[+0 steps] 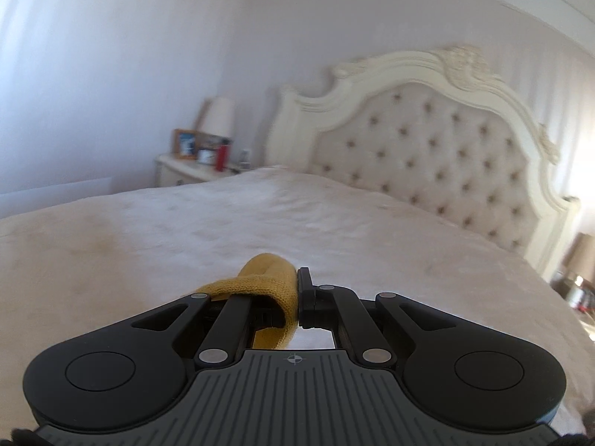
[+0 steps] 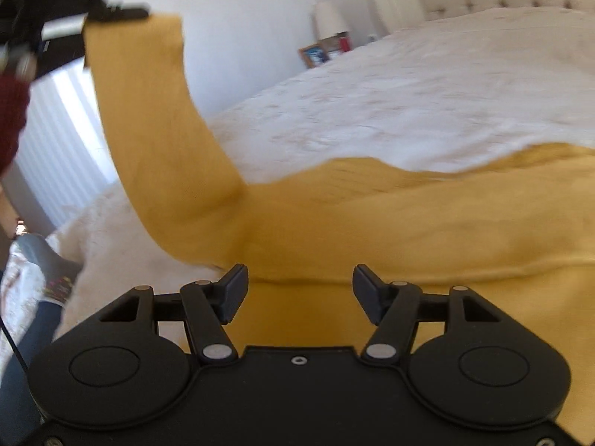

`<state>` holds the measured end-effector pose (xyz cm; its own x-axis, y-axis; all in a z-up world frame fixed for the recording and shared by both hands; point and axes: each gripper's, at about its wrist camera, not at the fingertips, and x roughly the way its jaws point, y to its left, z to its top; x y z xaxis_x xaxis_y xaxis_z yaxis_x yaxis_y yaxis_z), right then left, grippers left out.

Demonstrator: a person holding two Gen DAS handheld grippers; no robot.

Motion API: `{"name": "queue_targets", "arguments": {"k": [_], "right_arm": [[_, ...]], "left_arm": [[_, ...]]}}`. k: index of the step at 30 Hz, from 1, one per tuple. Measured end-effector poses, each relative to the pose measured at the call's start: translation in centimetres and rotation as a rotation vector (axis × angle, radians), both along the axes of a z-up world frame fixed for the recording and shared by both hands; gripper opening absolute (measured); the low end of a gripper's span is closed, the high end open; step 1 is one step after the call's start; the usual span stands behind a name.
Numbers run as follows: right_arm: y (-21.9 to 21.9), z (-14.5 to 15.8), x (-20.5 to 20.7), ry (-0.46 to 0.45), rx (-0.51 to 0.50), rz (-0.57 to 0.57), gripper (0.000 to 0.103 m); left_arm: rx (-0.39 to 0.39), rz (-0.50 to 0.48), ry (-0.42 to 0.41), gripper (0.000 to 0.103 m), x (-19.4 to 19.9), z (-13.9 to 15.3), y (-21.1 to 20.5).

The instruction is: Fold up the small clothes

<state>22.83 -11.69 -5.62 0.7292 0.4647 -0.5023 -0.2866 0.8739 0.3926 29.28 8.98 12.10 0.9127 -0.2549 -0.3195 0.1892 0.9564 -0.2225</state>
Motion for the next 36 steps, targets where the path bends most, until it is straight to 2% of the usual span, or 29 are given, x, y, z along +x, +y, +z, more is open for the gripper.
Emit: {"name": "queue_targets", "arguments": {"k": [3,6,7,9,10,13,15,18,25,28,31,36], "right_arm": [[-3.0,-0.1,-1.5,0.02,-0.008,-0.06,0.067],[-5.5,-0.1,-3.2,0.033,-0.012,-0.11,0.067],[-6.4,-0.2,-3.6,0.041,-0.013,-0.125,0.067],[-7.5,-0.4,-4.0,0.059,-0.022,-0.149,0.067],[-8.0,-0.5,-4.3,0.066,-0.027,-0.16,0.067],[-9.2,-0.7,-4.6,0.08,-0.034,-0.185,0.067],[-9.9,-0.6,-4.8,0.083,-0.04,-0.198,0.067],[-10.6,-0.6,-4.8,0.078,-0.053,-0.212,0.067],[-10.9,0.4,-3.1,0.042,-0.063,-0.231,0.067],[-10.3,0.5,-2.0,0.03,-0.062,-0.233,0.067],[-9.7,1.1,-1.7,0.014,-0.05,-0.222,0.067],[-7.4,1.7,-0.8,-0.025,-0.134,-0.131,0.067]], "left_arm": [[0.026,-0.069,0.004,0.005,0.6,-0.9,-5.8],[0.019,-0.136,0.046,0.008,1.2,-3.5,-11.0],[0.02,-0.157,0.064,0.012,1.4,-4.7,-12.7],[0.044,-0.198,0.117,0.049,1.7,-7.0,-15.8],[0.061,-0.216,0.143,0.052,1.8,-8.2,-17.0],[0.096,-0.274,0.197,0.053,1.0,-10.9,-18.8],[0.11,-0.295,0.197,0.058,-0.1,-11.7,-18.0],[0.144,-0.263,0.17,0.064,-2.0,-12.5,-15.6],[0.239,-0.147,0.197,0.067,-5.4,-15.2,-9.6],[0.205,-0.147,0.226,0.067,-5.2,-15.4,-9.5],[0.175,-0.159,0.203,0.067,-5.8,-15.1,-10.0],[0.196,-0.147,0.213,0.068,-7.4,-16.4,-9.6]]}}
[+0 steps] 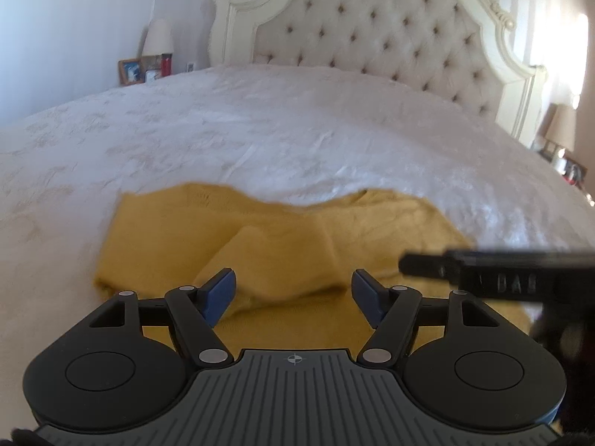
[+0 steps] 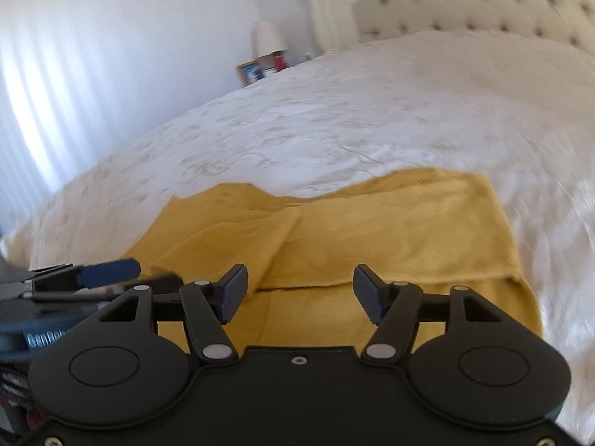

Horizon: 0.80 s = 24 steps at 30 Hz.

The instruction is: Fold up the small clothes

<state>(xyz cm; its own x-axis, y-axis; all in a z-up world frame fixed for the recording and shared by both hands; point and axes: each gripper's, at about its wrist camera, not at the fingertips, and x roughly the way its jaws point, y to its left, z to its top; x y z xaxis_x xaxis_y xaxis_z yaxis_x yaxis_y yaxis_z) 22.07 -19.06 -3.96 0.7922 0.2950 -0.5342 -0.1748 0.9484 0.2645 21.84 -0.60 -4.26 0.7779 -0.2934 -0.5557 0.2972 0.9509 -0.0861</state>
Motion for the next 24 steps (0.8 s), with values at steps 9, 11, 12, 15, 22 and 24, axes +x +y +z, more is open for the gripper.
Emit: {"name": "queue_targets", "arguments": {"k": [9,11,12,15,22,24], "right_arm": [[8.1,0.3,3.2,-0.076,-0.208,0.222,0.067],[10.4,-0.3,3.9,-0.086,-0.284,0.271,0.066],[11.4,-0.6,4.2,-0.091,-0.321,0.29,0.065],[13.9,-1.6,4.7,-0.103,-0.421,0.328,0.061],[12.0,-1.4,5.5,-0.119,-0.401,0.186,0.007],[8.0,-0.4,5.4,-0.099,-0.291,0.044,0.007]], "left_arm": [[0.041,0.17,0.138,0.067,0.3,-4.2,6.8],[0.015,0.16,0.13,0.068,0.2,-4.8,7.3],[0.018,0.158,0.121,0.068,0.1,-5.0,7.3],[0.061,0.157,0.079,0.071,-0.3,-5.5,6.3],[0.067,0.152,0.052,0.073,-0.7,-5.8,6.2],[0.067,0.15,0.051,0.074,-0.8,-5.9,6.2]]}}
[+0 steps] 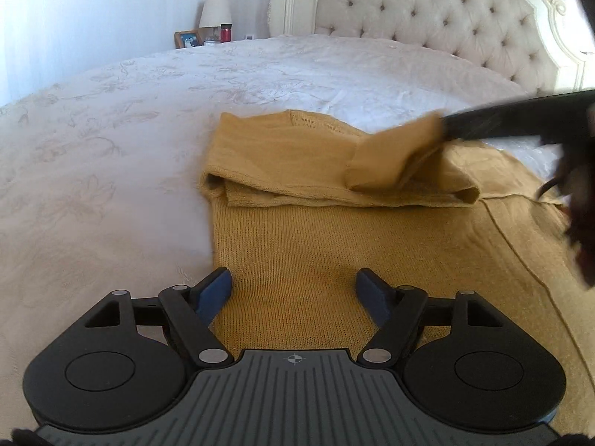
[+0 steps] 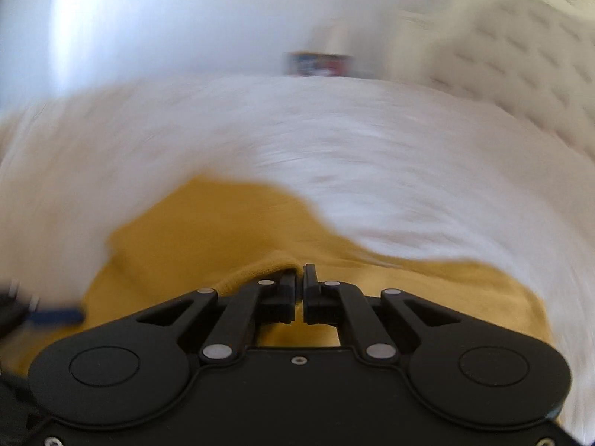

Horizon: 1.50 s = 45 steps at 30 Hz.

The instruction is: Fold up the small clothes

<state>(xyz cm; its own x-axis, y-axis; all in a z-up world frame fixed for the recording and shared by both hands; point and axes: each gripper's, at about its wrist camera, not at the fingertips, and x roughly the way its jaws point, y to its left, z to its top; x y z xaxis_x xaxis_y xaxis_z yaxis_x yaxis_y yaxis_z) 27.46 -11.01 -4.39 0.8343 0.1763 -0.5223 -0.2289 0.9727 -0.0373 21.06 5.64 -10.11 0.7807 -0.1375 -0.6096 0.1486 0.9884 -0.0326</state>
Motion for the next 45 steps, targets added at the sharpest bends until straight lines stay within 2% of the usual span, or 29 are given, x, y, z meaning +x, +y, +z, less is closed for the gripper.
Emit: {"name": "queue_targets", "arguments": {"k": [3,4,7,10,15,19,21,24,27,31,34,36,37,39,40,42,45], "right_arm": [[-6.6,0.0,-0.5,0.063,0.153,-0.186,0.01],[-8.5,-0.5,-0.5,0.102,0.188,-0.228,0.018],[-12.7,-2.3,-1.0,0.192,0.237,-0.315,0.025],[-14.9,-2.7,-2.2,0.198,0.257,-0.356,0.046],[-16.6,-2.1,-3.5,0.134,0.288,-0.44,0.046],[-18.1,-1.6,-3.2,0.096,0.32,-0.574,0.046],[-18.7,-1.4,-3.3,0.083,0.343,-0.565,0.046],[-18.3,-1.4,-3.0,0.068,0.341,-0.466,0.047],[-17.8,-2.1,-1.4,0.087,0.33,-0.36,0.055],[-16.6,-3.9,1.3,0.173,0.242,-0.313,0.056],[-16.4,-4.5,1.9,0.2,0.241,-0.289,0.058],[-16.1,-4.4,1.8,0.203,0.249,-0.264,0.058],[-16.0,-4.2,1.7,0.203,0.254,-0.259,0.054],[-15.9,-4.1,1.7,0.209,0.265,-0.248,0.034],[-15.6,-4.1,1.6,0.208,0.265,-0.242,0.016],[-15.2,-3.7,1.6,0.197,0.259,-0.214,0.013],[-14.8,-1.6,0.8,0.114,0.217,-0.175,0.012]], "left_arm": [[0.008,0.002,-0.005,0.075,0.0,-0.1,-0.2],[0.01,0.002,-0.006,0.075,-0.1,-0.1,-0.2],[0.006,0.001,-0.002,0.075,0.0,-0.1,-0.1],[0.0,-0.003,0.008,0.075,0.1,0.1,0.1],[0.005,-0.009,0.01,0.075,0.3,0.2,0.2],[0.009,-0.009,0.006,0.075,0.4,0.0,0.2],[0.01,-0.01,0.004,0.076,0.4,-0.1,0.2],[0.01,-0.011,0.003,0.076,0.4,-0.1,0.1],[0.011,-0.011,0.003,0.076,0.4,-0.2,0.2],[0.014,-0.012,0.003,0.076,0.4,-0.1,0.1],[0.018,-0.024,0.005,0.076,0.4,0.4,0.2],[0.027,-0.031,-0.014,0.076,0.3,1.7,0.1],[0.031,-0.03,-0.042,0.076,0.2,2.5,0.1],[0.024,-0.025,-0.093,0.076,0.6,4.0,0.2],[0.012,-0.018,-0.112,0.076,1.1,4.8,0.3],[-0.013,-0.003,-0.13,0.076,2.6,6.0,0.4],[0.002,0.023,-0.136,0.076,5.4,6.8,0.0]]}}
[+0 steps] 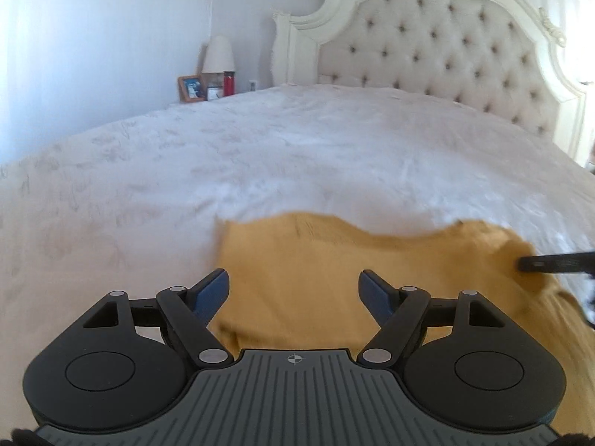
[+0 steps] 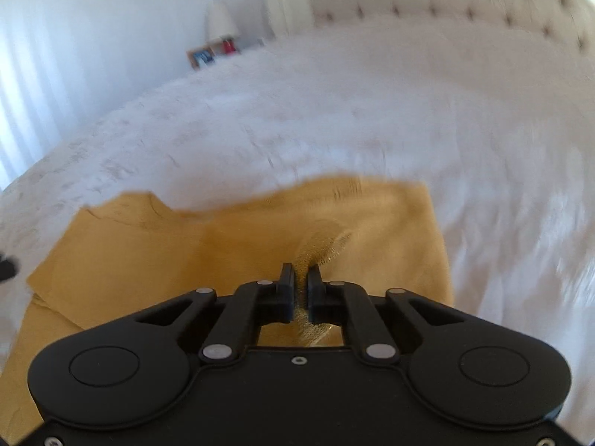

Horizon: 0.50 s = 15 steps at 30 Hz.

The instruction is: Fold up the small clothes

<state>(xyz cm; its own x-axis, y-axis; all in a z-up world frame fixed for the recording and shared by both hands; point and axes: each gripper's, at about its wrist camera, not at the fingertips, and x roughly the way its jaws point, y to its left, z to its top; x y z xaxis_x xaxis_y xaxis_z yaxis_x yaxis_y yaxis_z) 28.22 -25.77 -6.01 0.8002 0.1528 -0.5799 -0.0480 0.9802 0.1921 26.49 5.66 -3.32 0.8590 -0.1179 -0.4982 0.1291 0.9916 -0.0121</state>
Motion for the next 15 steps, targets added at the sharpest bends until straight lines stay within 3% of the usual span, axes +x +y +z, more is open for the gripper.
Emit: {"name": "queue_targets", "arguments": {"k": [2,5,6,7,10,12,14,15], "right_arm": [[-0.7,1.1,-0.1,-0.028,-0.028,-0.033,0.012],[-2.7,0.1,1.0,0.051,0.011,-0.09,0.013],[-3.1,-0.7,1.3,0.081,0.005,-0.104,0.014],[-3.4,-1.8,1.7,0.118,-0.018,-0.116,0.021],[-3.8,-3.1,1.5,0.148,-0.036,-0.136,0.019],[-4.0,-2.7,0.8,0.14,-0.031,-0.155,0.032],[-3.7,-2.1,0.4,0.116,-0.075,-0.183,0.056],[-3.3,-1.9,0.0,0.094,-0.095,-0.192,0.058]], "left_arm": [[0.029,0.007,-0.007,0.076,1.8,0.0,-0.4],[0.05,0.033,0.033,0.076,3.8,-1.0,-0.9],[0.064,0.049,0.068,0.076,4.5,-1.8,-0.9],[0.078,0.061,0.1,0.076,4.8,-2.5,-0.9],[0.141,0.085,0.252,0.078,6.0,-5.2,-0.4],[0.093,0.085,0.234,0.079,5.1,-5.6,0.7],[0.085,0.097,0.24,0.078,4.5,-5.3,1.3],[0.083,0.105,0.237,0.077,4.1,-4.9,1.4]]}}
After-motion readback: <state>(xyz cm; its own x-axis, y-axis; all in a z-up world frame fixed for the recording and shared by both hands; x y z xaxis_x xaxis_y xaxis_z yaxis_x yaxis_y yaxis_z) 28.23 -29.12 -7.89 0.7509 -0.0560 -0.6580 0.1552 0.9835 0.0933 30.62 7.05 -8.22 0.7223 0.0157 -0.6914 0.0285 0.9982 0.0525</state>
